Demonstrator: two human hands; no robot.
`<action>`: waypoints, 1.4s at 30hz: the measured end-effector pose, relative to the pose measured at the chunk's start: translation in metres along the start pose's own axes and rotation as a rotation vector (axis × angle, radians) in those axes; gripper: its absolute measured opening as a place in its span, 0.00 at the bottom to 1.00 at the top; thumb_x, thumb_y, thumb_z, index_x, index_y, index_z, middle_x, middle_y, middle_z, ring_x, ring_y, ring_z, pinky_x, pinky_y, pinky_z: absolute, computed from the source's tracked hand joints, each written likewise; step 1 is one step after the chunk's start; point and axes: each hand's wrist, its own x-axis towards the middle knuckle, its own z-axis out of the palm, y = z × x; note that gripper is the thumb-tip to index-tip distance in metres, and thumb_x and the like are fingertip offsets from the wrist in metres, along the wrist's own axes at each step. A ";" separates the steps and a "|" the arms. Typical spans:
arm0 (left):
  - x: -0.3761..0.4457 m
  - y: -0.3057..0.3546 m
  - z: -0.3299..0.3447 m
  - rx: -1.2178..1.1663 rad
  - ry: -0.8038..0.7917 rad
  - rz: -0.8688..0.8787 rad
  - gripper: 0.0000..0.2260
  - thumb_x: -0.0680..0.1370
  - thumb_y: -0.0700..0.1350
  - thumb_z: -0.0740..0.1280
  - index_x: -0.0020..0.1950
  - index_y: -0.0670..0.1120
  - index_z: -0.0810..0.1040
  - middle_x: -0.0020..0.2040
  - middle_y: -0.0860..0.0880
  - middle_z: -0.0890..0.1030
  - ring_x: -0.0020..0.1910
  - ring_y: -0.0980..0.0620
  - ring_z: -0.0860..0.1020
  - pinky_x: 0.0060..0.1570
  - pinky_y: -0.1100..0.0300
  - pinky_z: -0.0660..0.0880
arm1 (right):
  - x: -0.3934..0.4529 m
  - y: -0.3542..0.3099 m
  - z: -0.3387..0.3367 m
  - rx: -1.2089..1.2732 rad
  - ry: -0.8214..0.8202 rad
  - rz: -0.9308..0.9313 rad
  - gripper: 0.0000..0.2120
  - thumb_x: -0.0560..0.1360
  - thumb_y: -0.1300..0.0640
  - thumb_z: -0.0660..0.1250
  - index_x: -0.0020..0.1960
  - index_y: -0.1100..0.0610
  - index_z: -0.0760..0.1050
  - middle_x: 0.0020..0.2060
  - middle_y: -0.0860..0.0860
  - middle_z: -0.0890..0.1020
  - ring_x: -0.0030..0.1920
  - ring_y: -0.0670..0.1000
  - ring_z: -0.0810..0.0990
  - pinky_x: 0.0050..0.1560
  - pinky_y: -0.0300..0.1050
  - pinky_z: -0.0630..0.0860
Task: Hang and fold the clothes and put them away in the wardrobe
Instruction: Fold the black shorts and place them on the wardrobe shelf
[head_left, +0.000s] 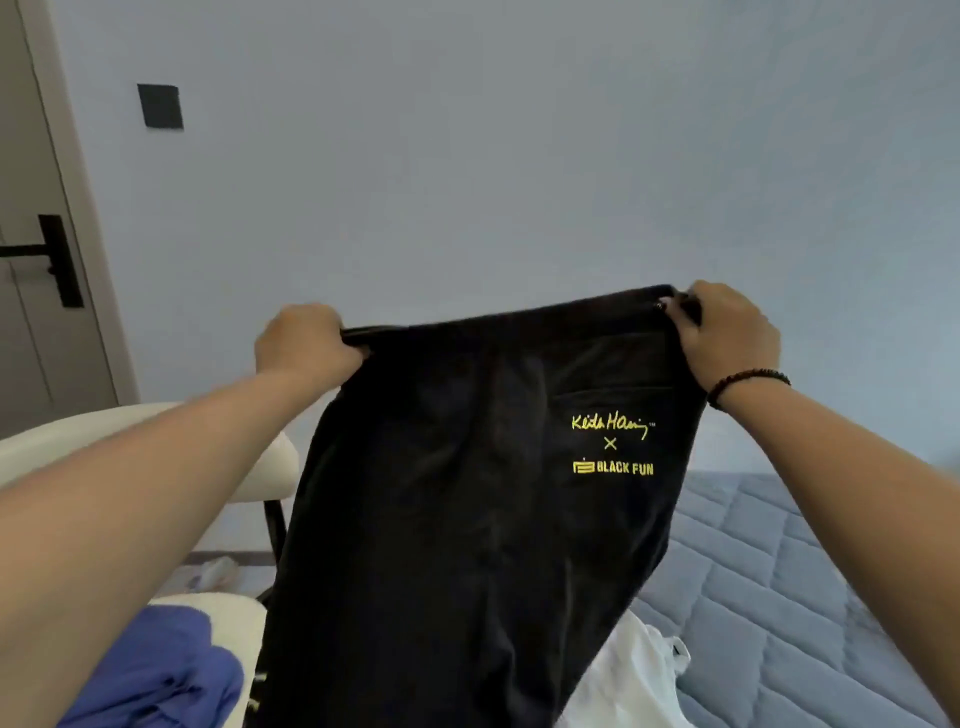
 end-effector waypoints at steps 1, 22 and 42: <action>0.013 0.007 -0.017 -0.117 0.084 -0.043 0.08 0.69 0.49 0.69 0.37 0.44 0.79 0.35 0.45 0.80 0.39 0.44 0.78 0.36 0.57 0.74 | 0.018 -0.004 -0.008 0.074 0.074 0.054 0.17 0.80 0.46 0.57 0.49 0.59 0.74 0.49 0.57 0.78 0.49 0.61 0.76 0.41 0.47 0.67; -0.347 -0.095 0.165 -0.565 -0.374 -0.681 0.15 0.73 0.59 0.70 0.41 0.47 0.81 0.41 0.50 0.81 0.43 0.46 0.77 0.41 0.55 0.70 | -0.436 0.068 -0.001 0.612 -0.555 1.105 0.12 0.77 0.57 0.66 0.37 0.55 0.82 0.43 0.53 0.83 0.43 0.51 0.77 0.44 0.43 0.71; -0.384 -0.157 0.188 -0.440 -0.590 -0.845 0.08 0.67 0.36 0.67 0.35 0.43 0.68 0.27 0.45 0.71 0.28 0.47 0.70 0.33 0.57 0.68 | -0.471 0.110 -0.011 0.744 -1.284 1.400 0.48 0.39 0.68 0.84 0.58 0.69 0.74 0.52 0.65 0.82 0.53 0.65 0.81 0.58 0.63 0.75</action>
